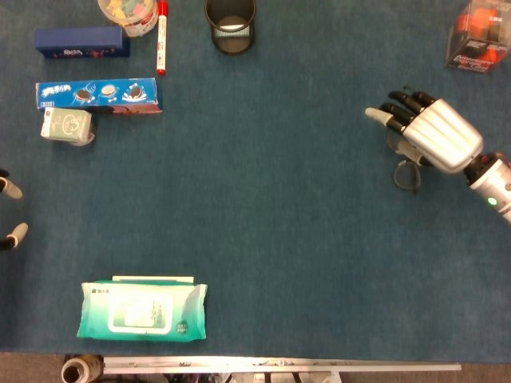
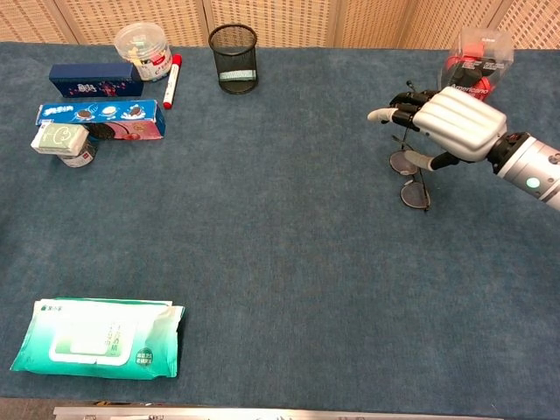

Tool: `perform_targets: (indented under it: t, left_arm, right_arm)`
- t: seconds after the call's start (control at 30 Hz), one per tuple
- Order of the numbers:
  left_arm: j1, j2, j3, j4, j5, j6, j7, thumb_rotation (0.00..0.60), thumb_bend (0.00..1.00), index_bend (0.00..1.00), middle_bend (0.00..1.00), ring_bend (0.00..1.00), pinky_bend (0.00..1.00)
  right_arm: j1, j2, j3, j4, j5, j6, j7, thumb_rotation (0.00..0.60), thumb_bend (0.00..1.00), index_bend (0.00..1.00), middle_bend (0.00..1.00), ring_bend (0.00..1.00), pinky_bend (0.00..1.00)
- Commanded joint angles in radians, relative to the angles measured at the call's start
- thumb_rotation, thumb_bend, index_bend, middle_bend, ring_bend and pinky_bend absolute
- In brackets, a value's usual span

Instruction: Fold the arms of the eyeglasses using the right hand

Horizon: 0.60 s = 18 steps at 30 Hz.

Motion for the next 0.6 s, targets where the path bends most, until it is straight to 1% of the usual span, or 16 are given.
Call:
perform_targets:
  t: [0.03, 0.23, 0.6]
  left_arm:
    - [-0.001, 0.001, 0.000, -0.003, 0.002, 0.001, 0.001, 0.600, 0.18, 0.42, 0.28, 0.26, 0.45]
    - [-0.002, 0.005, -0.002, -0.010, 0.005, 0.005, 0.007, 0.600, 0.18, 0.42, 0.28, 0.26, 0.45]
    - [-0.004, 0.016, -0.003, -0.034, 0.011, 0.012, 0.024, 0.600, 0.18, 0.42, 0.28, 0.26, 0.45]
  right_arm:
    - [0.000, 0.009, 0.003, -0.014, -0.001, 0.016, -0.007, 0.600, 0.34, 0.18, 0.29, 0.18, 0.34]
    - [-0.006, 0.040, 0.009, -0.061, -0.002, 0.062, -0.030, 0.600, 0.34, 0.18, 0.29, 0.18, 0.34]
    - [-0.002, 0.126, 0.047, -0.231, -0.004, 0.172, -0.074, 0.600, 0.34, 0.18, 0.29, 0.18, 0.34]
